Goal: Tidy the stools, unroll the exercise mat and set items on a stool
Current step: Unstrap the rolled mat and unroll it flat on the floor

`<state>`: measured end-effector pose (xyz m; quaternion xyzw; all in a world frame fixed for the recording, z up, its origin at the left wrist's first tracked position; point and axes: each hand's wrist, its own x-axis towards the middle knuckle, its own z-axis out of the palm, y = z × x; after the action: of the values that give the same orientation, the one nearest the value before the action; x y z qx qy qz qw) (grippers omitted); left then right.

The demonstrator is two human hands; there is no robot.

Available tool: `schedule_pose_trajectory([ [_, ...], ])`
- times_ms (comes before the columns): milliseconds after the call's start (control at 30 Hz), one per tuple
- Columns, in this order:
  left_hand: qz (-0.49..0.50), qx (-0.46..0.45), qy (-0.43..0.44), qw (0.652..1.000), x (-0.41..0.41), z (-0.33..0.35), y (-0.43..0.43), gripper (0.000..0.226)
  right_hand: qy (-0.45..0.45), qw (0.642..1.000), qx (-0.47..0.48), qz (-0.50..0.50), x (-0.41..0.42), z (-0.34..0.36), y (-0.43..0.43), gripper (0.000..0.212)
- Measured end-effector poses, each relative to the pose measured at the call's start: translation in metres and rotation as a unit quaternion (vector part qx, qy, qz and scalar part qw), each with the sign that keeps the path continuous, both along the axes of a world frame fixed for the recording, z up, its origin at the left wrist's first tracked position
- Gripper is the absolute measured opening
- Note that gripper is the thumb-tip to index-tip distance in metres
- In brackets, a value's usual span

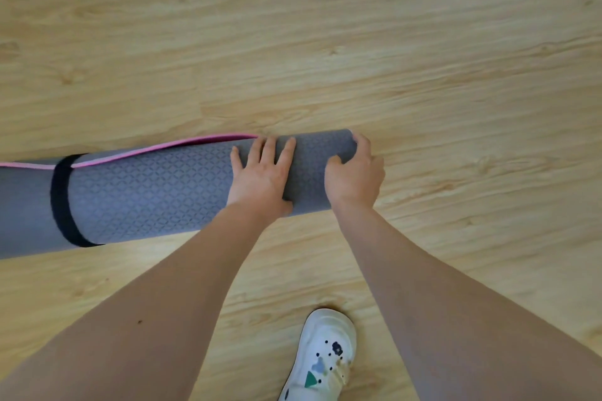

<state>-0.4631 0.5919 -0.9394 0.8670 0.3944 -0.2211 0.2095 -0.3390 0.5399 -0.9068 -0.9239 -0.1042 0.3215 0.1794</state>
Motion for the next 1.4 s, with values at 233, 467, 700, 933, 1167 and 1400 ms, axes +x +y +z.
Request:
schedule_pose_trajectory([
  [233,-0.001,-0.009,-0.008,1.000,-0.006,0.015,0.000,0.109,-0.065,0.985,-0.085,0.134,-0.019,0.015,0.004,0.053],
  [467,0.027,0.034,-0.029,0.999,-0.074,0.071,0.036,0.103,-0.084,0.959,-0.082,0.257,-0.073,0.068,0.035,0.052],
  [700,0.070,0.042,-0.020,0.996,-0.199,0.115,0.064,0.093,-0.070,0.938,-0.034,0.338,-0.179,0.104,0.062,0.046],
  [933,0.095,0.052,-0.016,0.994,-0.321,0.103,0.064,0.087,-0.042,0.926,0.010,0.376,-0.288,0.088,0.059,0.040],
  [1167,0.129,0.045,-0.045,0.990,-0.352,0.040,0.062,0.100,-0.084,0.870,0.007,0.485,-0.328,0.024,0.066,0.077],
  [1400,0.064,0.138,-0.061,0.986,-0.351,-0.015,0.098,0.131,-0.200,0.793,0.023,0.575,-0.306,-0.043,0.089,0.126],
])
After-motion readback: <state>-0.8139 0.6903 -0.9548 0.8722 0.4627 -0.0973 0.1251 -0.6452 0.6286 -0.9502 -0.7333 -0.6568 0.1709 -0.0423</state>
